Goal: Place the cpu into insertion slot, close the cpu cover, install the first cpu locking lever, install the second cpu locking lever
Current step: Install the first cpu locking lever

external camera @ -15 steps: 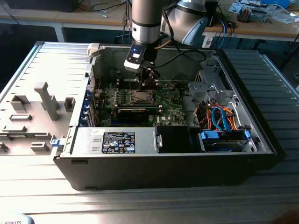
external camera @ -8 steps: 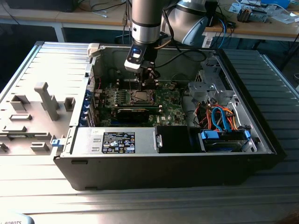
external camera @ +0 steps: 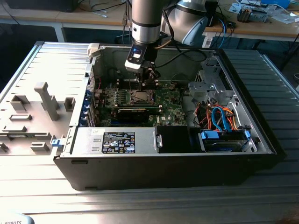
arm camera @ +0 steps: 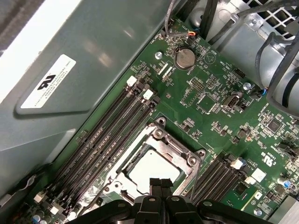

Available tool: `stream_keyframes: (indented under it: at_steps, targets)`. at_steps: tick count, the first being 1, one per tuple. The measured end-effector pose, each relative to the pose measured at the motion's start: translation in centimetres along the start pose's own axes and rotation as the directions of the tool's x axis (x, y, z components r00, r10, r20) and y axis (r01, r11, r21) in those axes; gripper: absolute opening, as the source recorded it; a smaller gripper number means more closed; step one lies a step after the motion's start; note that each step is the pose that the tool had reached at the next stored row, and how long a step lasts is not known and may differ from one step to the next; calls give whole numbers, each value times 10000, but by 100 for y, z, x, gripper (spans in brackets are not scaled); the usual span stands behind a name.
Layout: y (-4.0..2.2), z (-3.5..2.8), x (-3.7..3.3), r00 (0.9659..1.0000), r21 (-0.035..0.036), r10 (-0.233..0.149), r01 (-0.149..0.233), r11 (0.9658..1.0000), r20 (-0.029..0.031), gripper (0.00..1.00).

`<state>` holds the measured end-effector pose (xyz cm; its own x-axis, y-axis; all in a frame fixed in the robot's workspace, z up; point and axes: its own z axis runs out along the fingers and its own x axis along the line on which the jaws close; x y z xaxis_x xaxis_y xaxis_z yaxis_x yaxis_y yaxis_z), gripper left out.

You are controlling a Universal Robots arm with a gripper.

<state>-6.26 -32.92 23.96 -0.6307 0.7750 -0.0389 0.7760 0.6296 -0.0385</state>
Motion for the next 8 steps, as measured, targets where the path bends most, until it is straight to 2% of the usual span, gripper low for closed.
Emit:
stream_keyframes:
  at_steps: [8]
  targets:
    - [0, 0, 0, 9999, -6, -158, 158, 9999, 6, 11]
